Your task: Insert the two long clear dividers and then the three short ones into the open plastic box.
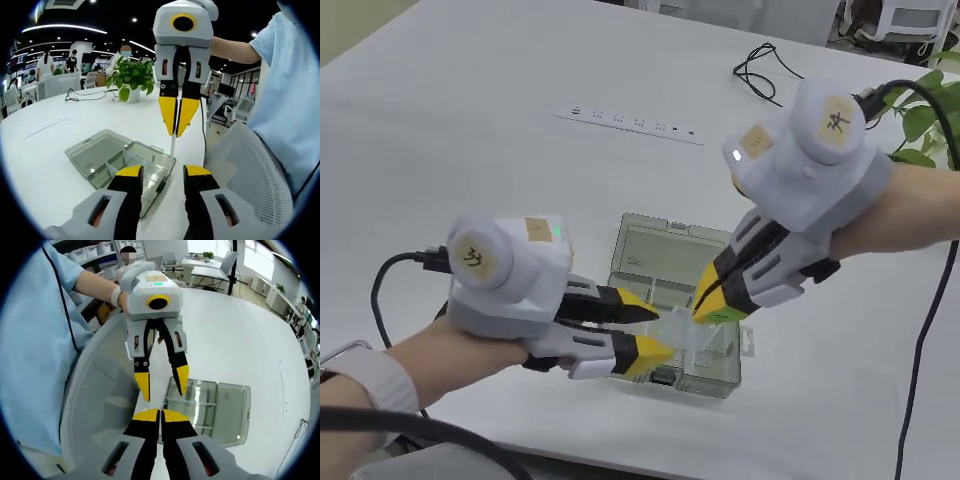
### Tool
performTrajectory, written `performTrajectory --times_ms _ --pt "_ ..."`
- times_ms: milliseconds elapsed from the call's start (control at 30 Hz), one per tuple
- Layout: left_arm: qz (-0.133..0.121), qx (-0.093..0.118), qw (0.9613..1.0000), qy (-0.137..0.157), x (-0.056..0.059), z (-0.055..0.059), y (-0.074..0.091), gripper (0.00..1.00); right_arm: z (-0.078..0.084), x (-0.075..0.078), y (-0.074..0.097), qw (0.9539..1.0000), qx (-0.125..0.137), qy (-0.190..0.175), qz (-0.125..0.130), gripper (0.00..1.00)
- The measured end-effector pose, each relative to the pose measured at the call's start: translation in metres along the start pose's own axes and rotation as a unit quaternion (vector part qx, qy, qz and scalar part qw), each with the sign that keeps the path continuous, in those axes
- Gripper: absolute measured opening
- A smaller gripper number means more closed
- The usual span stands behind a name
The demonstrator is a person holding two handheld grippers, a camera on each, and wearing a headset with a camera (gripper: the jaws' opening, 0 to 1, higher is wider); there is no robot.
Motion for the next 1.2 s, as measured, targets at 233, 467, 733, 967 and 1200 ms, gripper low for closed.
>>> performTrajectory --times_ms 233,467,733,967,1200 --pt "-0.038 -0.006 0.9992 -0.006 -0.012 0.008 0.007 0.58 0.004 0.009 -0.001 0.9995 -0.006 -0.027 0.015 0.02" --pt "-0.086 0.007 0.9962 -0.010 -0.029 0.011 0.017 0.83 0.011 0.019 -0.004 0.9982 -0.012 -0.050 0.030 0.02" --pt "-0.114 0.013 0.9934 -0.007 -0.039 0.017 0.027 1.00 0.020 0.035 -0.006 0.9941 -0.011 -0.092 0.056 0.02" --pt "-0.111 0.010 0.9938 0.002 -0.039 0.022 0.030 1.00 0.033 0.043 -0.015 0.9906 -0.015 -0.118 0.069 0.02" --pt "-0.110 0.009 0.9939 0.006 -0.038 0.026 0.029 1.00 0.036 0.045 -0.022 0.9904 -0.010 -0.111 0.081 0.02"
Point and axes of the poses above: the centre of the closed fingertips' face, and the gripper's own axes: y roughly backward along the fingers, x roughly to its right, z roughly out of its underside, the point moved 3 cm from there along y, roughly backward along the fingers, and after that the axes turned 9 degrees about y, right-handed, at the moved point
